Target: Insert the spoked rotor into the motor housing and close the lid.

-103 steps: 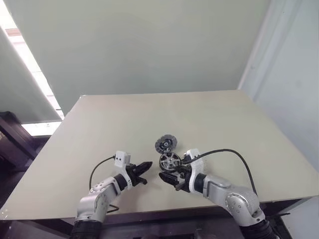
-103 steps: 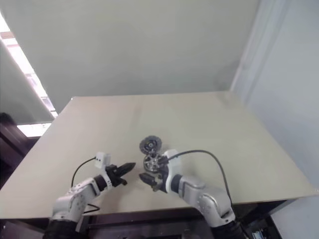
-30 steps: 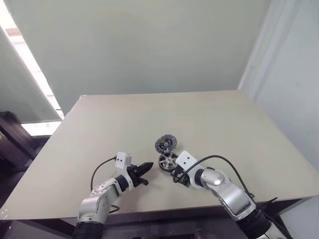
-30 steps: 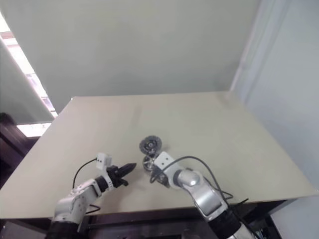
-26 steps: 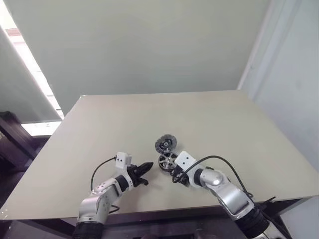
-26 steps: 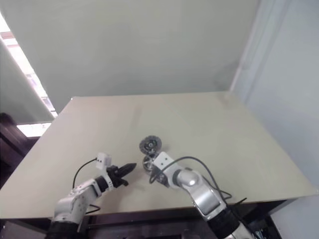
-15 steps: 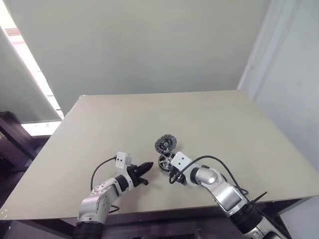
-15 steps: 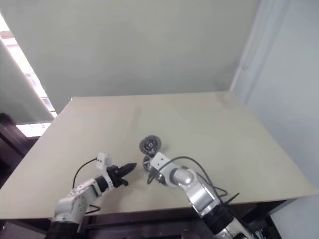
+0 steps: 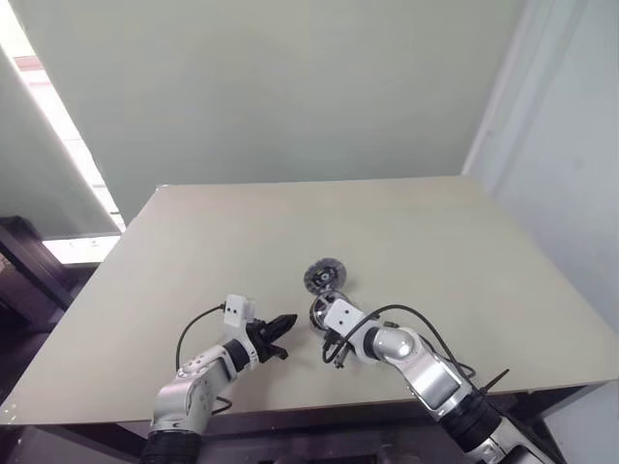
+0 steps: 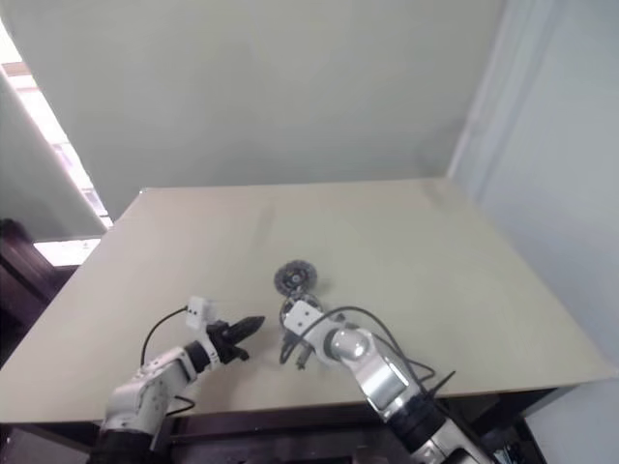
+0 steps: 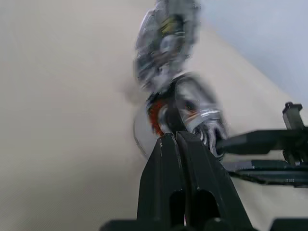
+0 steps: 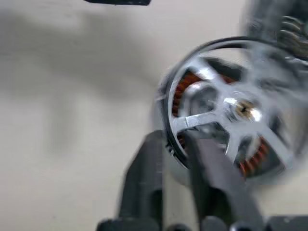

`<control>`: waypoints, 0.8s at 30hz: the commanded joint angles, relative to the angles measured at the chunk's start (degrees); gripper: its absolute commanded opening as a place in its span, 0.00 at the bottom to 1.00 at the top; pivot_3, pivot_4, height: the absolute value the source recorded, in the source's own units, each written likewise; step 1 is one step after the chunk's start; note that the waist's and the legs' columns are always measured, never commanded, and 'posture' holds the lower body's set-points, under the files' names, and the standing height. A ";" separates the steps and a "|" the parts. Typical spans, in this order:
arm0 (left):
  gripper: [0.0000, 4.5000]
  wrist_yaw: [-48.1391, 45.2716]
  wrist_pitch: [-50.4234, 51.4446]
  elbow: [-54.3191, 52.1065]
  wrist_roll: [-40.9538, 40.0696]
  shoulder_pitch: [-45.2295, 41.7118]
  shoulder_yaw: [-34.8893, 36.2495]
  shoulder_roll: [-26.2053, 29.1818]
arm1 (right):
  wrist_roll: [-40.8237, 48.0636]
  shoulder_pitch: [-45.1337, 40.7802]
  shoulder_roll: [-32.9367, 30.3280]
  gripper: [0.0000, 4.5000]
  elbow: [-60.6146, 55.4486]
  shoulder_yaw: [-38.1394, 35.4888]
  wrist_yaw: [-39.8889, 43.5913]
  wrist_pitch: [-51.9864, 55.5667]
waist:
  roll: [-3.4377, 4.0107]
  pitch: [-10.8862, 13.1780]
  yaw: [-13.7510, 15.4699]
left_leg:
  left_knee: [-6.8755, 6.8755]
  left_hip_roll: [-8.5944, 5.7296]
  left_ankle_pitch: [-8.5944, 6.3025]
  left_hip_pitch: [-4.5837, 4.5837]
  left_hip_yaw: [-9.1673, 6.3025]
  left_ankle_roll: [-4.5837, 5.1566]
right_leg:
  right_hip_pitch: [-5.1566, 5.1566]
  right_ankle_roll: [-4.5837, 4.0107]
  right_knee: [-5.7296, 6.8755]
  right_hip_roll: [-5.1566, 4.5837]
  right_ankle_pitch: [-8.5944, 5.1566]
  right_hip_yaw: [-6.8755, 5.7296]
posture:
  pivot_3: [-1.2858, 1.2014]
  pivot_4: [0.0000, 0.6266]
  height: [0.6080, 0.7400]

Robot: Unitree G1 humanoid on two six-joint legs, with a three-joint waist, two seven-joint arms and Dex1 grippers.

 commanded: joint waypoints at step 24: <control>0.00 -0.37 -0.88 -0.66 0.11 -0.64 0.15 0.01 | 6.99 -2.36 3.35 0.01 -6.78 -4.77 5.86 7.48 | -0.02 -0.01 -0.03 | -0.07 0.00 0.00 -0.02 -0.01 0.00 | -0.05 0.01 -0.01 0.00 0.01 0.00 | 0.52 0.00 1.00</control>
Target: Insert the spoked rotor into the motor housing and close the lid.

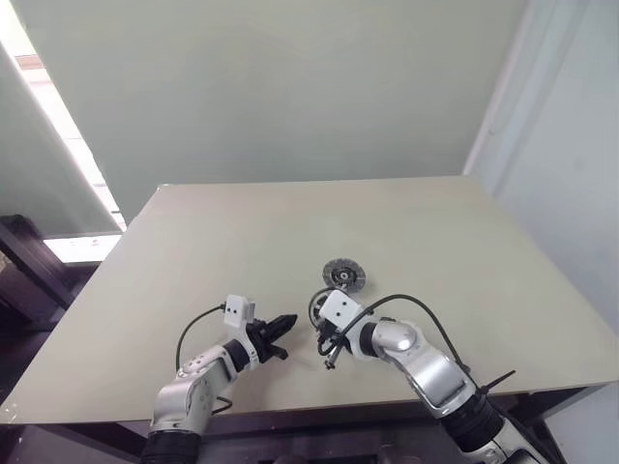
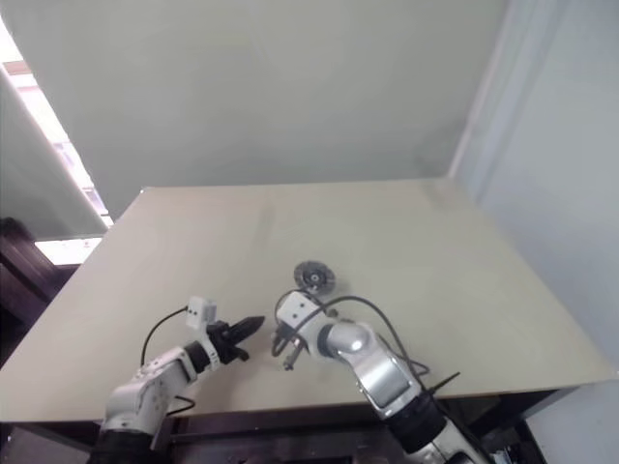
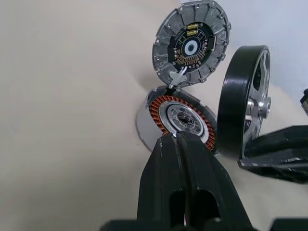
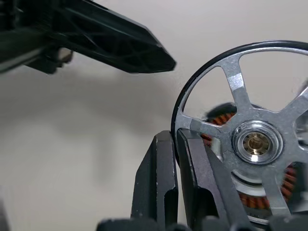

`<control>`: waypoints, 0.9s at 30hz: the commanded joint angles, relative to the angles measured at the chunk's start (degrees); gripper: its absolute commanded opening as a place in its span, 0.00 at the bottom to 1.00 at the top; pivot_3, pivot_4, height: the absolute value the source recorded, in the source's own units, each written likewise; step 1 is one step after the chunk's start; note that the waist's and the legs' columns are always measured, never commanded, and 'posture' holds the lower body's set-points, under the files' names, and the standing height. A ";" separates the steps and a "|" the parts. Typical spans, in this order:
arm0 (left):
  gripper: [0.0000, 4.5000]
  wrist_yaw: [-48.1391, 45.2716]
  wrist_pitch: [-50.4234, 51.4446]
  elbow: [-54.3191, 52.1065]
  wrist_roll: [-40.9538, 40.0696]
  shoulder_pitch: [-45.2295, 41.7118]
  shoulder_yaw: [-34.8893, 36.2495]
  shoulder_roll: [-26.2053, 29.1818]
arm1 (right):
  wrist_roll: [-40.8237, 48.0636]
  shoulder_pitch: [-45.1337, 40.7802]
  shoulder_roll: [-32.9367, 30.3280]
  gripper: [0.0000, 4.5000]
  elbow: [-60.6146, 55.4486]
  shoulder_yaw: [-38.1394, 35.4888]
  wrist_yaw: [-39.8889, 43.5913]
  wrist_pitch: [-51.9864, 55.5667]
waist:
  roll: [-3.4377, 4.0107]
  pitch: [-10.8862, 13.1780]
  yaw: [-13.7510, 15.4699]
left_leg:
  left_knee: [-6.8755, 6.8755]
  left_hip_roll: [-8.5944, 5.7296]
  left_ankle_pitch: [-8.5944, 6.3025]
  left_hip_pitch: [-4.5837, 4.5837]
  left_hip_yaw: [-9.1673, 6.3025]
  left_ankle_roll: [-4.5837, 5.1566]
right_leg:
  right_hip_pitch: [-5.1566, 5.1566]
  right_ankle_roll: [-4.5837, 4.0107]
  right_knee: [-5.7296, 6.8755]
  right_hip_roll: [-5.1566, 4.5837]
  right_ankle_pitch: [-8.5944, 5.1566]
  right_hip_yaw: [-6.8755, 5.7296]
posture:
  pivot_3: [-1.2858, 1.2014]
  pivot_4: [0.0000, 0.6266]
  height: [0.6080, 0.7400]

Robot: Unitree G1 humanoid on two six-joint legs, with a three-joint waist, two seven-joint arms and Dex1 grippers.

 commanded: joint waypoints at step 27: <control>0.00 0.48 -1.18 -1.96 -0.26 0.95 0.79 -0.08 | 3.22 -9.14 2.38 0.31 17.13 -5.00 3.12 -2.58 | 0.02 -0.01 -0.06 | -0.01 0.00 0.00 0.05 0.02 0.00 | 0.00 -0.02 0.04 0.01 0.01 0.01 | 0.52 0.00 1.00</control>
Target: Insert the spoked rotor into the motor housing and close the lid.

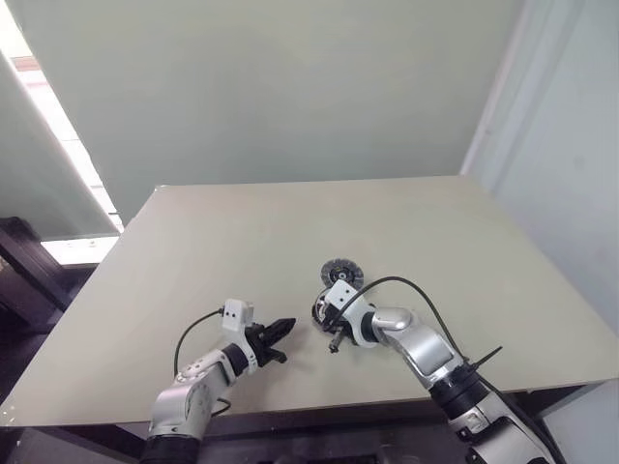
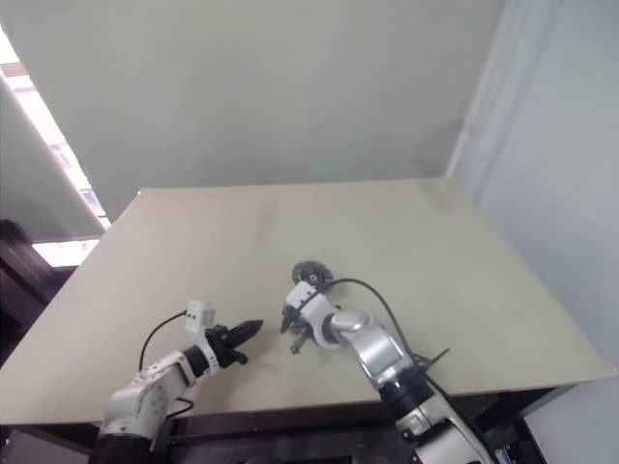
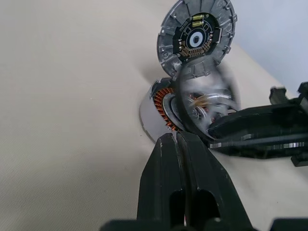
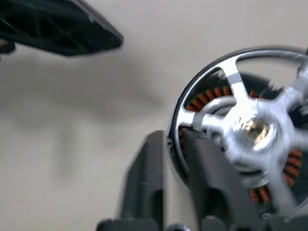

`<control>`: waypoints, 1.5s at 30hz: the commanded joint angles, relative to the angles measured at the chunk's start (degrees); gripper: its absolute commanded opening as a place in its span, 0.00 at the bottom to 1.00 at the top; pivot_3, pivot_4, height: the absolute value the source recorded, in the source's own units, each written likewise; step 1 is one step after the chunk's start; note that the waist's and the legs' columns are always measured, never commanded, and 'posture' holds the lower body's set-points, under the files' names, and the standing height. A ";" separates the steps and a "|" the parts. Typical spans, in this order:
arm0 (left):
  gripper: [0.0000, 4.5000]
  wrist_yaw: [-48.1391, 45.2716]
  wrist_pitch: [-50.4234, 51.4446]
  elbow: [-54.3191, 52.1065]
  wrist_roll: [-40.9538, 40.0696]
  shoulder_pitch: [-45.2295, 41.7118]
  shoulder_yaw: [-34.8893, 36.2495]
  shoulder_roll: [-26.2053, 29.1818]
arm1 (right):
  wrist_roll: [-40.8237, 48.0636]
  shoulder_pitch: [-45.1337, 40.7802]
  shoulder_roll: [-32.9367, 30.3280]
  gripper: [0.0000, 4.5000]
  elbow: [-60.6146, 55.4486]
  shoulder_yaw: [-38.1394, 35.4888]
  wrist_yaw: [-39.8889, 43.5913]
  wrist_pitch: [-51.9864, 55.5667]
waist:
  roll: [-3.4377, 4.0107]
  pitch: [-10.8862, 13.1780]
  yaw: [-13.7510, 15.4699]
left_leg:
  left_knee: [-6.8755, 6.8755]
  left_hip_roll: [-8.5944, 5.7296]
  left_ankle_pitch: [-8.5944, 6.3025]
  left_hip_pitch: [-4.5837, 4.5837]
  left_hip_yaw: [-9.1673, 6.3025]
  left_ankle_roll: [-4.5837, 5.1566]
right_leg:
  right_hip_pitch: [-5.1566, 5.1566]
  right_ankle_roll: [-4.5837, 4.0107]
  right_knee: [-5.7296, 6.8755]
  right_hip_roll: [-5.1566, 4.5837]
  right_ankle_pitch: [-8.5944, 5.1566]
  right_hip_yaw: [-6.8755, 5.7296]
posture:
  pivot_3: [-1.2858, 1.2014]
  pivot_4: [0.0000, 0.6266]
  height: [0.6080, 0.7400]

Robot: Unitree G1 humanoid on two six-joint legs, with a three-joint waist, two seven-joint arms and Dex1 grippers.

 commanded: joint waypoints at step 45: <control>0.00 0.40 0.49 -4.55 -0.54 0.72 1.32 1.56 | 3.76 4.48 8.79 0.01 9.64 -11.08 -12.42 -13.07 | 0.02 0.00 -0.25 | -0.04 0.01 0.01 0.14 0.04 -0.02 | 0.08 -0.02 0.04 0.01 0.01 0.06 | 0.52 0.00 1.00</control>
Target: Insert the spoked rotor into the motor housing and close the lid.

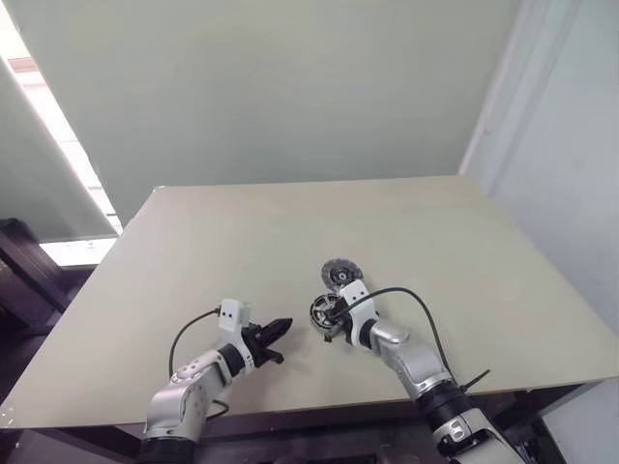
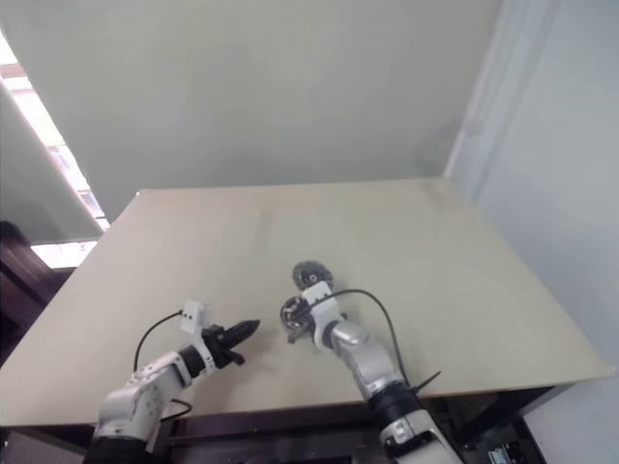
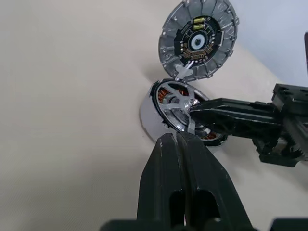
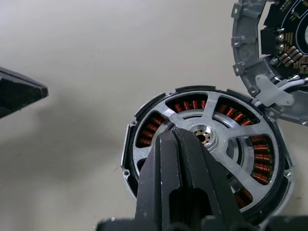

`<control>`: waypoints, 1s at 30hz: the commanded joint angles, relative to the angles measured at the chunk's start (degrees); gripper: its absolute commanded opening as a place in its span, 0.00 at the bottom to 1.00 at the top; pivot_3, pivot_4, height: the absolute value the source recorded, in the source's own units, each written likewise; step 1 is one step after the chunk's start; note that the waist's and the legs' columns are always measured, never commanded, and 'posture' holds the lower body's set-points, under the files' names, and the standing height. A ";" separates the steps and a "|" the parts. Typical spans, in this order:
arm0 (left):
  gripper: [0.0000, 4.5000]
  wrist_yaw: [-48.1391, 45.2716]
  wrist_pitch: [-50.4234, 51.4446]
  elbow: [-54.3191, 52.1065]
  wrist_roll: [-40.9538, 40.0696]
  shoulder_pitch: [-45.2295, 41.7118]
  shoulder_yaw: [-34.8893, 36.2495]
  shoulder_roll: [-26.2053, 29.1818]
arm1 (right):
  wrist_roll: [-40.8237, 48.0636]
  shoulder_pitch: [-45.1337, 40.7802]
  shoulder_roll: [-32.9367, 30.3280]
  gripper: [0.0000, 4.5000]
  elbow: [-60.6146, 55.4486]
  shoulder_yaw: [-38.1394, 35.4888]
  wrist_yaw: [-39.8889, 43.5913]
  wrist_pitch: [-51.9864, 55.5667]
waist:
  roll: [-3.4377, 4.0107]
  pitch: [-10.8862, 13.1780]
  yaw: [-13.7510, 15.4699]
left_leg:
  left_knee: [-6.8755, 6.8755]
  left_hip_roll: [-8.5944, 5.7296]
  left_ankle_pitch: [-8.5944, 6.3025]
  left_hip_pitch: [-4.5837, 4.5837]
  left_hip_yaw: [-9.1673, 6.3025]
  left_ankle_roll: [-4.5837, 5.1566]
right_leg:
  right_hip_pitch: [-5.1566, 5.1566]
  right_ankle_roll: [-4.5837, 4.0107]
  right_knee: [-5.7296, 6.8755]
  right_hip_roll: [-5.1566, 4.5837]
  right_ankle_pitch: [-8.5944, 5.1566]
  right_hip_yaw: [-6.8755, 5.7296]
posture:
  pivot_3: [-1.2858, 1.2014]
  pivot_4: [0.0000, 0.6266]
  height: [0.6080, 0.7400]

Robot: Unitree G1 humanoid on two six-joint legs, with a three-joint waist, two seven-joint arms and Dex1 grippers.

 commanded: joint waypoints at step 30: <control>0.00 0.09 -1.07 -1.51 0.09 -0.74 0.36 -0.24 | 1.94 -4.77 1.84 0.01 -7.25 -5.25 -2.02 -2.96 | 0.03 -0.04 0.00 | -0.06 0.01 0.00 0.03 0.04 0.00 | -0.03 0.00 0.02 0.02 0.00 0.06 | 0.52 0.00 1.00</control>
